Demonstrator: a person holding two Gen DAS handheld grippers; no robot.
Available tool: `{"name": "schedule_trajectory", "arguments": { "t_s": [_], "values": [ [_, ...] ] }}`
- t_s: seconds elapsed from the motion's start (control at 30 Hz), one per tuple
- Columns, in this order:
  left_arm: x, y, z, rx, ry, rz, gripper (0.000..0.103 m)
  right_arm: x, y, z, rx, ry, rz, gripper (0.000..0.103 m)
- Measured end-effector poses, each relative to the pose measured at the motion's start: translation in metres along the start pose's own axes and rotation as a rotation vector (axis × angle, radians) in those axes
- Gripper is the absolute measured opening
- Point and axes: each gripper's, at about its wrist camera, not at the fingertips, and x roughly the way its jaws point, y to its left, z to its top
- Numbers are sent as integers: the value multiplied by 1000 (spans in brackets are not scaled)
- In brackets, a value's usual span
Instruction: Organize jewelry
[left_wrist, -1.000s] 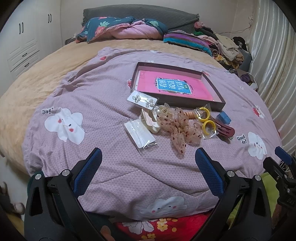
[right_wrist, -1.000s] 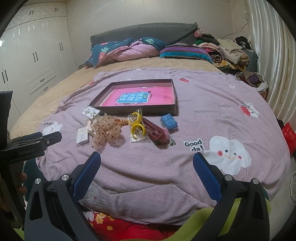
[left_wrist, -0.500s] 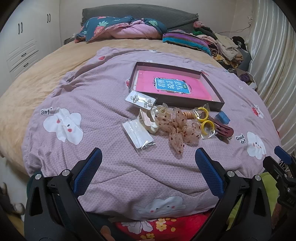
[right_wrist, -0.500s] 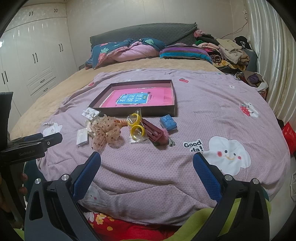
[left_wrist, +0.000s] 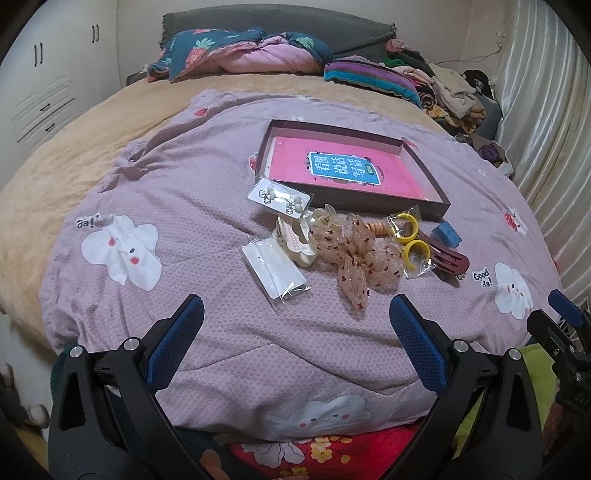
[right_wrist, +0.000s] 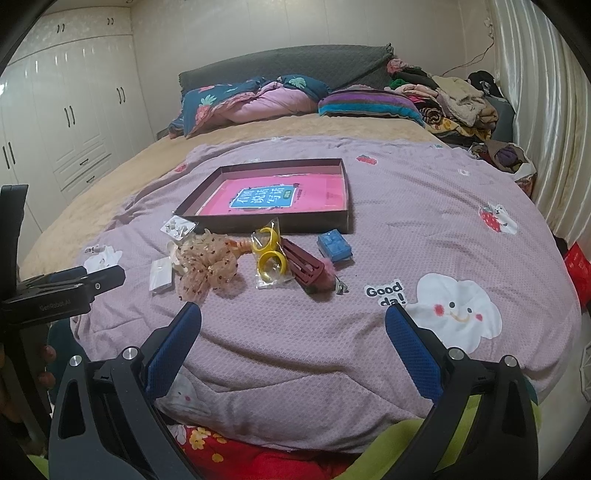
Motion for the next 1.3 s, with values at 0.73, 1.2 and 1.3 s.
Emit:
{"name": "schedule_trajectory", "arguments": {
  "t_s": [0.73,1.2,1.3],
  "values": [
    [46,12,48,-57,9,-34,94,27,-32,31,-9,-6,-9,99],
    [90,54,84,-152,80,-50,94,68,-21,69,-67,42,80,99],
    [102,64,86,-176,106,-63,94,83,-12,74,-96,74,98,99]
  ]
}}
